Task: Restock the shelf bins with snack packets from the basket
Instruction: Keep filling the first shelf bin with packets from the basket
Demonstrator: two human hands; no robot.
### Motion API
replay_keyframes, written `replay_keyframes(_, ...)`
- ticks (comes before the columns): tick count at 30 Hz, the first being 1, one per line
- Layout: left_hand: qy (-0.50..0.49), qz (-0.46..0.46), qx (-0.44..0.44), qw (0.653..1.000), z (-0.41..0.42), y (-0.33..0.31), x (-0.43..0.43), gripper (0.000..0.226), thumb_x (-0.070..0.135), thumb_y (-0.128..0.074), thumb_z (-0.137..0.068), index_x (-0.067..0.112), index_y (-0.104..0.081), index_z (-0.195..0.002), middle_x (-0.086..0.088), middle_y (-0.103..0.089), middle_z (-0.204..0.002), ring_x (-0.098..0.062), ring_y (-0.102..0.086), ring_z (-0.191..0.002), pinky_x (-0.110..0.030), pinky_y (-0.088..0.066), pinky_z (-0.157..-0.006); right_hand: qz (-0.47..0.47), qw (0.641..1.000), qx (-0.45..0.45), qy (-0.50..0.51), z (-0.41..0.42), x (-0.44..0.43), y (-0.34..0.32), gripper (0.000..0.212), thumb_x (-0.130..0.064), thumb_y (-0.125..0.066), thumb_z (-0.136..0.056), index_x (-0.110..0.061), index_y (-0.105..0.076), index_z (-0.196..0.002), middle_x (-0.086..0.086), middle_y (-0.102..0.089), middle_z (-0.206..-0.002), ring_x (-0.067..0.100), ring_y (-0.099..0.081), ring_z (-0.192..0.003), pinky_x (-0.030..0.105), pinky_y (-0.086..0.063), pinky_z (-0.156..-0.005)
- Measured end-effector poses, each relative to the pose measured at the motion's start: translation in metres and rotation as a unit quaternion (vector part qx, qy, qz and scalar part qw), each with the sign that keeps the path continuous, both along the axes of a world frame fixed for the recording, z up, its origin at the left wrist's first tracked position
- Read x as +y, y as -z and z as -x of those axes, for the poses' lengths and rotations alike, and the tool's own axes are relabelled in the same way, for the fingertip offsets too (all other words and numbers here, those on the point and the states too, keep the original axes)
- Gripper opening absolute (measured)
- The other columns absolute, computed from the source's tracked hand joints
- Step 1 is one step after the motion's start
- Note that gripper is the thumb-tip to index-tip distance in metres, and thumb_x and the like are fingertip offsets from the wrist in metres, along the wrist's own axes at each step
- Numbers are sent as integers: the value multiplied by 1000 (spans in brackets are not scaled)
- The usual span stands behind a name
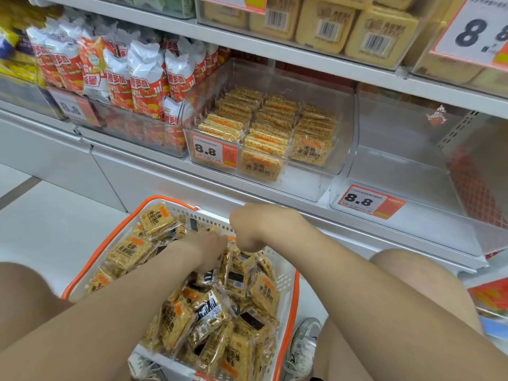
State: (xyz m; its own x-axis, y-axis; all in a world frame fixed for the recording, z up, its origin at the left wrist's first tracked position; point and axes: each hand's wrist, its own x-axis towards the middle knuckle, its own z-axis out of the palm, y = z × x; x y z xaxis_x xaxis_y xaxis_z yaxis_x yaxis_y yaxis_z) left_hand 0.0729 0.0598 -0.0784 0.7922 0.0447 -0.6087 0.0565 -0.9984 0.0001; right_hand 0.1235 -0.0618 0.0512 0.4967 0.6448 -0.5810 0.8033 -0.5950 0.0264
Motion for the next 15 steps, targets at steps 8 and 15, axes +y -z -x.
replay_keyframes(8, -18, 45, -28, 998, 2, -9, -1, 22, 23, -63, -104, 22, -42, -97, -10, -60, -127, -28, -60, -105, -47, -55, -97, 1, 1000, 4, 7, 0, -5, -8, 24, -2, -49, -96, -10, -50, -73, 4, -43, -71, 20, -35, -57, 29, -32, -48)
replay_keyframes(15, -123, 187, -112, 968, 2, -31, -2, 47, 27, -67, -101, 19, -44, -141, -5, -63, -118, -24, -60, -99, -38, -53, -86, -4, 1000, -11, 11, -5, -13, -18, 25, -4, -50, -98, -12, -48, -74, 3, -44, -72, 21, -38, -58, 31, -34, -51)
